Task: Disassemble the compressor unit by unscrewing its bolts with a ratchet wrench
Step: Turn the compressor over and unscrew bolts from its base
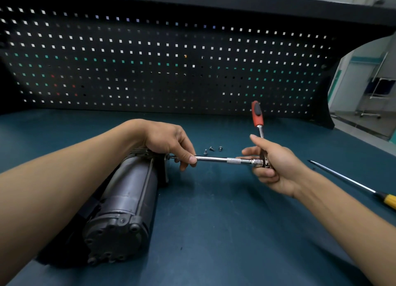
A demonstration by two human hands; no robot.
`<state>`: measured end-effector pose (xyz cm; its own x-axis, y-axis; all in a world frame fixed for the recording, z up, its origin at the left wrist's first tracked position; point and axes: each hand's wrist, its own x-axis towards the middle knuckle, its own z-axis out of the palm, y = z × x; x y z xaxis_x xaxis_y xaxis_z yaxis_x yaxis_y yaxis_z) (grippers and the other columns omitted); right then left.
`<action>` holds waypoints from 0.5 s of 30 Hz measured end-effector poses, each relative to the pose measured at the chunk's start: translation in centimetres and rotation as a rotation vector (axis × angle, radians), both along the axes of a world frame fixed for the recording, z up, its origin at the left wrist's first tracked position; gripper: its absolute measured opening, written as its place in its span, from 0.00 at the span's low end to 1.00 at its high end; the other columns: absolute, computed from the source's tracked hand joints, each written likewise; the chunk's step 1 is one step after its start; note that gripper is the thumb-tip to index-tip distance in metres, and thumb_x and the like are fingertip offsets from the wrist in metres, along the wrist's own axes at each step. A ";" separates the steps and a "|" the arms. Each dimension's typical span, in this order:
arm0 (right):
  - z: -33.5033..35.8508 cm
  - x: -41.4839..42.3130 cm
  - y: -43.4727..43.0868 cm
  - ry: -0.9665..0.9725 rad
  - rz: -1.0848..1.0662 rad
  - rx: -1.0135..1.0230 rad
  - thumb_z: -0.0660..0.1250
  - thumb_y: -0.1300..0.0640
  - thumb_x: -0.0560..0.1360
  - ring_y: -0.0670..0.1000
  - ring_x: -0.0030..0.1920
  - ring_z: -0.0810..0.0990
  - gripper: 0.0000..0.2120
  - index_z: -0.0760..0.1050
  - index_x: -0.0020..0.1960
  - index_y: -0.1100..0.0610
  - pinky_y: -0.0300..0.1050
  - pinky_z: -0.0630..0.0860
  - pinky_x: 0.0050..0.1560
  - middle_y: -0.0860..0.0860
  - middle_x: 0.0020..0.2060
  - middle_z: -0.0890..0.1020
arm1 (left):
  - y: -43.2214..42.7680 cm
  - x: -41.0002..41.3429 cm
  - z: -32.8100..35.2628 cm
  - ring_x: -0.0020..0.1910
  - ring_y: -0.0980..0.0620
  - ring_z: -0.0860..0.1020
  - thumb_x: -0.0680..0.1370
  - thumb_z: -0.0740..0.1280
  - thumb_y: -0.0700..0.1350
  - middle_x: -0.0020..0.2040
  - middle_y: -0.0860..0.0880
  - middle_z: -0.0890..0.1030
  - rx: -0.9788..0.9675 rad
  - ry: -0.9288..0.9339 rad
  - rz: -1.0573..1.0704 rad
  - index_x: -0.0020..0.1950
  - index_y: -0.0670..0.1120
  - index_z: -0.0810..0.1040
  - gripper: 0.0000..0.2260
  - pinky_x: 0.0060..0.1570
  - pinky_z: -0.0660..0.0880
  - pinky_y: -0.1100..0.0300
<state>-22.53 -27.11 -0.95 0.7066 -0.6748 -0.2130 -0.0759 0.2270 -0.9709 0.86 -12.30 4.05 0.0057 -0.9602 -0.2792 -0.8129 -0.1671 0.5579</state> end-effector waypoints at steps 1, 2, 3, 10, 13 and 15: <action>0.0 0.0 0.0 -0.004 0.005 0.018 0.64 0.43 0.79 0.43 0.16 0.60 0.18 0.76 0.47 0.58 0.32 0.54 0.15 0.51 0.32 0.79 | 0.0 0.0 0.0 0.39 0.60 0.76 0.77 0.71 0.52 0.39 0.53 0.85 -0.001 0.003 0.002 0.47 0.50 0.85 0.07 0.40 0.69 0.73; 0.1 -0.1 0.0 -0.007 0.008 0.037 0.64 0.43 0.79 0.43 0.16 0.60 0.18 0.75 0.47 0.58 0.33 0.54 0.15 0.50 0.29 0.78 | 0.0 0.0 0.0 0.39 0.60 0.76 0.77 0.71 0.52 0.39 0.53 0.85 -0.002 0.006 0.002 0.47 0.50 0.85 0.07 0.40 0.69 0.73; 0.1 -0.1 0.1 -0.008 0.011 0.057 0.64 0.43 0.79 0.43 0.15 0.60 0.18 0.75 0.47 0.58 0.33 0.53 0.14 0.49 0.26 0.77 | 0.0 0.1 0.0 0.39 0.60 0.76 0.77 0.71 0.52 0.39 0.53 0.85 -0.002 0.008 0.000 0.47 0.51 0.86 0.07 0.40 0.69 0.73; 0.3 -0.1 0.1 -0.011 0.028 0.146 0.63 0.42 0.79 0.42 0.15 0.59 0.19 0.74 0.44 0.59 0.33 0.53 0.13 0.48 0.24 0.72 | -0.1 0.2 -0.1 0.39 0.59 0.76 0.76 0.72 0.53 0.40 0.53 0.85 -0.010 0.009 -0.007 0.46 0.51 0.86 0.06 0.40 0.69 0.73; 0.1 -0.1 -0.2 -0.021 0.023 0.223 0.65 0.43 0.78 0.42 0.15 0.60 0.18 0.74 0.45 0.58 0.33 0.54 0.13 0.51 0.33 0.76 | -0.2 0.4 -0.2 0.38 0.60 0.76 0.76 0.72 0.53 0.39 0.54 0.85 -0.013 0.010 -0.007 0.46 0.51 0.86 0.07 0.40 0.69 0.72; -0.1 -0.1 -0.4 -0.041 0.019 0.277 0.66 0.44 0.78 0.42 0.15 0.59 0.14 0.71 0.47 0.55 0.32 0.54 0.13 0.56 0.44 0.79 | -0.3 0.4 -0.3 0.38 0.60 0.75 0.76 0.73 0.53 0.39 0.54 0.85 -0.017 0.005 -0.007 0.47 0.51 0.86 0.07 0.39 0.69 0.72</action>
<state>-22.60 -27.54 -1.01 0.7302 -0.5814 -0.3588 -0.0449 0.4832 -0.8744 1.26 -12.56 3.80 -0.0024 -0.9649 -0.2626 -0.8111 -0.1518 0.5648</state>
